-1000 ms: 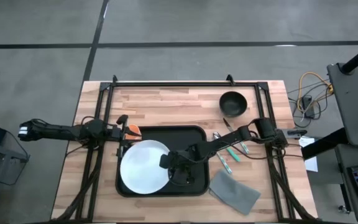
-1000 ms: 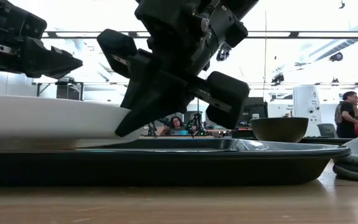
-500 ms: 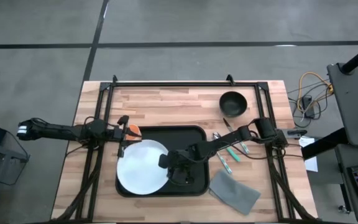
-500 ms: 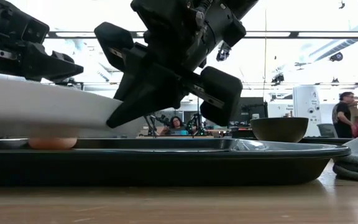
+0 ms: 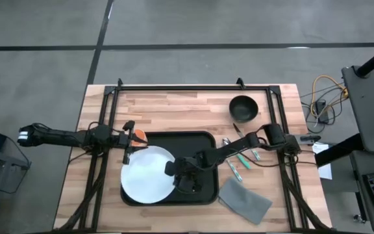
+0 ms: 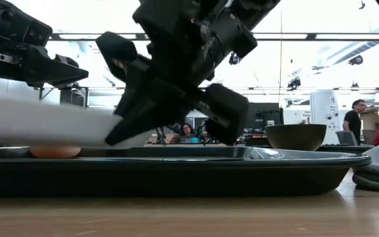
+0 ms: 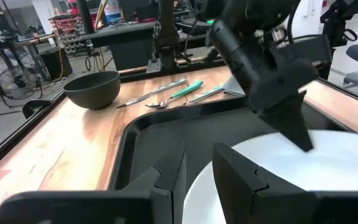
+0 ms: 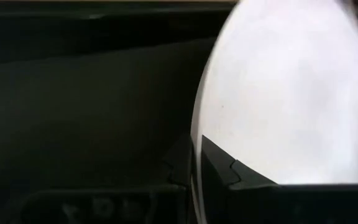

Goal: Set up tray
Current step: Put the white plate on the black tray below the orange cup

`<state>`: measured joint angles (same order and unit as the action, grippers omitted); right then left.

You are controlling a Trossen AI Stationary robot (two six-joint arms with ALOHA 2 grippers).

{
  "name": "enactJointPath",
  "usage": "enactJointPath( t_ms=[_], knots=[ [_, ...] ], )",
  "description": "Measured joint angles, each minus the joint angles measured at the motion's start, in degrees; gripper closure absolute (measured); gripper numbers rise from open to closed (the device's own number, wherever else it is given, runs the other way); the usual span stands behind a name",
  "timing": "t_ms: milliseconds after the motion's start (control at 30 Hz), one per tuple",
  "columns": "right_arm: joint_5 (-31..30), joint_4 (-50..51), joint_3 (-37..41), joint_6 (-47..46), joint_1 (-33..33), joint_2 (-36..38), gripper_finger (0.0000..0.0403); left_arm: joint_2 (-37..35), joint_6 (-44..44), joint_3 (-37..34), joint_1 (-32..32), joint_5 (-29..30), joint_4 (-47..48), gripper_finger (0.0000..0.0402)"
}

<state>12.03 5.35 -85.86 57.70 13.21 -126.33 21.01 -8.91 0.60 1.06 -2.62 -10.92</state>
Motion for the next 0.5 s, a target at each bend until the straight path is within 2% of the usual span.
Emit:
enactJointPath(
  t_ms=[500],
  knots=[
    [-0.04,-0.12,-1.14,-0.13,-0.15,-2.18,0.0394,1.23,0.0,0.02,0.0,0.01,0.01,0.034]
  ],
)
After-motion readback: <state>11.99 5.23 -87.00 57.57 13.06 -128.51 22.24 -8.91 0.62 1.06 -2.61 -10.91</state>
